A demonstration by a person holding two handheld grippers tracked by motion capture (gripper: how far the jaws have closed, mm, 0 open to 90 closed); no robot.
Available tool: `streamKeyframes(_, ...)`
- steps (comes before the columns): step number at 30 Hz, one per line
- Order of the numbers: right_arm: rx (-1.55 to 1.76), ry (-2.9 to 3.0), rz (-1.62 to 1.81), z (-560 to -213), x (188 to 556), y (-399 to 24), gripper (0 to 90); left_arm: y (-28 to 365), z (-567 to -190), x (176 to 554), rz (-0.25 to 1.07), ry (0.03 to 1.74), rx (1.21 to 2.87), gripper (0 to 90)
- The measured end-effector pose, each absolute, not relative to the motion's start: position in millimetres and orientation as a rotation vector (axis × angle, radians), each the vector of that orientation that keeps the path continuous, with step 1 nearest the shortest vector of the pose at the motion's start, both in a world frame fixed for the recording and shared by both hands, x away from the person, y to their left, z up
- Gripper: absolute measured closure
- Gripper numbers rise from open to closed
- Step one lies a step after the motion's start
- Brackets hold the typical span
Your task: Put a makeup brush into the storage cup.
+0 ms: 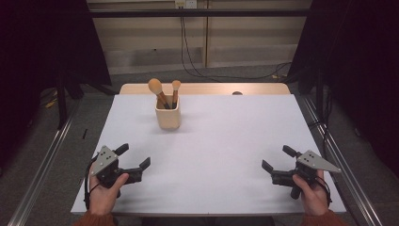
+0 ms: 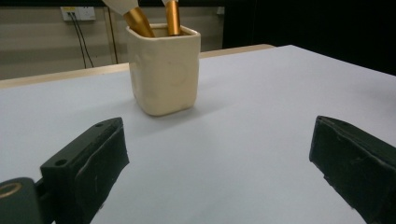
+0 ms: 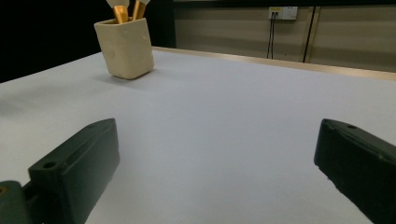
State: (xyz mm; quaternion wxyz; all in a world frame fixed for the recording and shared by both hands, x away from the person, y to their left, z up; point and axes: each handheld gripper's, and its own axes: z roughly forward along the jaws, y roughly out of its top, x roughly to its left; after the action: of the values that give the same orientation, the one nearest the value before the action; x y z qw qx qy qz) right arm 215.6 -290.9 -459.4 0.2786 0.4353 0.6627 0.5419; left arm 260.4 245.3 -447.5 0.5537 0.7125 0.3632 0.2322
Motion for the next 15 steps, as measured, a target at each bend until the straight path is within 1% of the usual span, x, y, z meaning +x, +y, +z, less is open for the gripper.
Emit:
streamKeyframes(4, 1.166, 1.784, 1.446, -460, 216, -291, 0.0, 252, -453, 256, 0.542, 0.886, 1.666, 3.9)
streamKeyframes(15, 1.152, 1.789, 1.446, -460, 216, -291, 0.0, 253, -452, 248, 0.558, 0.876, 1.666, 3.5)
